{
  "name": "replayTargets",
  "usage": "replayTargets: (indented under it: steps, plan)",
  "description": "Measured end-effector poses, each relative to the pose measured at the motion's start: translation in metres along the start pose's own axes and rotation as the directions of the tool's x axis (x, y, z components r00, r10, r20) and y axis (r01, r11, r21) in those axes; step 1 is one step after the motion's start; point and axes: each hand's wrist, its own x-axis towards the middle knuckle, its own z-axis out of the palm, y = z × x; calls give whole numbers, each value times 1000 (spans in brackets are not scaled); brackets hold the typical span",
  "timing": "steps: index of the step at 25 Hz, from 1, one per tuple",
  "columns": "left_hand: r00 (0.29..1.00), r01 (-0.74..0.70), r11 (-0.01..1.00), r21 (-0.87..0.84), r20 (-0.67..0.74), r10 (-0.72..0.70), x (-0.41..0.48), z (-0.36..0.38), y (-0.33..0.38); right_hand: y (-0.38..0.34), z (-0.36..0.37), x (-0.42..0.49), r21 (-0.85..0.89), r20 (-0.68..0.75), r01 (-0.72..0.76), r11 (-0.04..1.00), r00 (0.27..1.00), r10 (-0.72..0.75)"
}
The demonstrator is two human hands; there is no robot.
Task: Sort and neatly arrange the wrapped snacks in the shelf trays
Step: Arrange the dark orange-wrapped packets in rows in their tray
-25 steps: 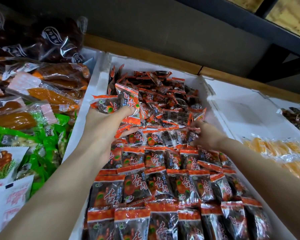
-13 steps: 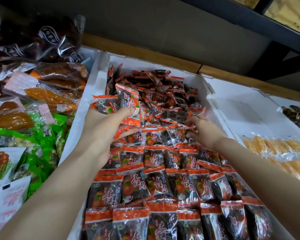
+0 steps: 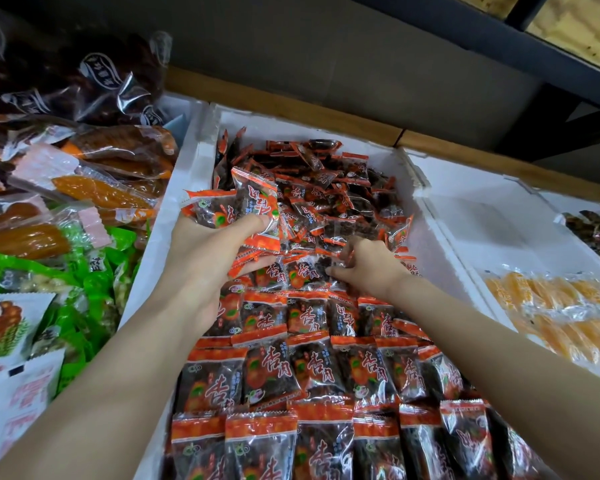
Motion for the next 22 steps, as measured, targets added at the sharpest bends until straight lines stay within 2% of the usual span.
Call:
replayTargets:
  steps: [2, 4, 6, 9, 12, 15, 19, 20, 22]
  plan:
    - [999, -19, 1000, 19, 41, 19, -2, -3, 3, 0, -8, 1, -111, -43, -7, 994, 999, 2]
    - [998, -36, 999, 9, 50, 35, -3, -4, 4, 7, -25, -3, -124, -100, -25, 992, 995, 13]
    - [997, -35, 999, -4, 67, 35, -4, -2, 5, 19, -42, -17, -54, 6, -28, 998, 1000, 28]
    - [994, -46, 999, 9, 96, 45, -4, 1, 1, 35, -49, -51, -69, 271, -33, 997, 961, 50]
    - [989, 15, 1000, -9, 148, -13, 0, 4, -6, 47, -44, -69, -82, 341, 23, 996, 940, 6]
    - [974, 114, 993, 38, 193, -120, 4, 3, -13, 53, -42, -68, 3, 324, 42, 999, 945, -40]
    - [966, 134, 990, 44, 218, -141, 2, 1, -12, 58, -45, -72, 97, 316, 50, 994, 946, -79]
    - [970, 126, 992, 30, 205, -129, -1, 1, -10, 54, -49, -75, 110, 274, 73, 991, 956, -100]
    - [975, 113, 994, 15, 191, -113, -5, 2, -5, 32, -56, -78, 199, 66, 130, 971, 987, -146]
